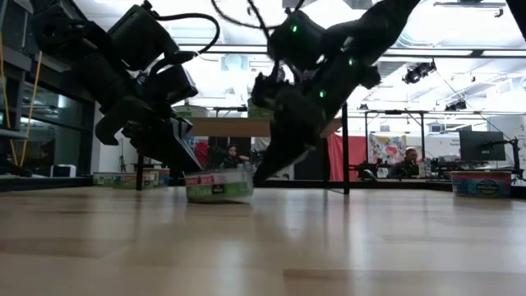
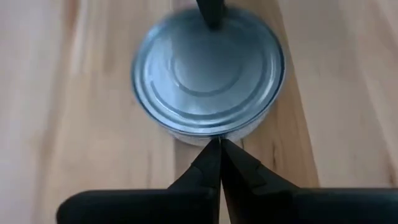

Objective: Stack canned seafood by type on shelf
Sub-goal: Stack the green white tuna can on top of the other green white tuna can on the shelf

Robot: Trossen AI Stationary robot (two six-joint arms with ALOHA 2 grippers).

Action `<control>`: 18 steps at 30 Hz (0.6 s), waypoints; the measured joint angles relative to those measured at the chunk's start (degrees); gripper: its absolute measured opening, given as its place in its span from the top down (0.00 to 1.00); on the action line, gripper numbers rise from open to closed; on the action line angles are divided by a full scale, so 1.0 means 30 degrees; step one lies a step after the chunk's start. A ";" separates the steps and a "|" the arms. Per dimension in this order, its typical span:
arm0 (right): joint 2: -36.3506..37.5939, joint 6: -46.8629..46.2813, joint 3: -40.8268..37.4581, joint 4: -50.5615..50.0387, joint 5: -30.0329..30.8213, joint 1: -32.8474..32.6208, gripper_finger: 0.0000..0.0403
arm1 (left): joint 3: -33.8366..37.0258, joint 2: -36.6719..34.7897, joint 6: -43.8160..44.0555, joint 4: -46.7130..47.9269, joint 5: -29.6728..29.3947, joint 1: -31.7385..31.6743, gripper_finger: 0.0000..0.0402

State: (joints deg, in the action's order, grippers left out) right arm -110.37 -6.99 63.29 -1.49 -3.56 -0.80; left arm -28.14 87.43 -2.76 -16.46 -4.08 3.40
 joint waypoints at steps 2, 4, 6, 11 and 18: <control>0.0471 -0.0020 -0.0007 0.0011 -0.0021 0.0000 1.00 | 0.0000 -0.0013 -0.0016 0.0126 -0.0015 0.0000 1.00; 0.0965 -0.0020 -0.0006 0.0217 -0.0015 0.0020 1.00 | 0.0000 -0.0007 -0.0119 0.0389 -0.0022 0.0000 1.00; 0.1405 -0.0020 0.0037 0.0606 0.0012 0.0022 1.00 | -0.0002 0.0044 -0.0128 0.0473 -0.0005 0.0000 1.00; 0.1677 -0.0171 0.0035 0.0933 0.0022 0.0022 1.00 | 0.0029 0.0088 -0.0160 0.0483 0.0015 0.0000 1.00; 0.1698 -0.0685 0.0036 0.1769 0.0030 0.0029 1.00 | 0.0044 0.0390 0.0254 -0.0174 0.0009 0.0000 1.00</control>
State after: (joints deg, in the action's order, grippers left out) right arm -105.28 -9.04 63.40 3.82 -3.46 -0.71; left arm -28.01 88.60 -2.00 -16.98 -4.05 3.40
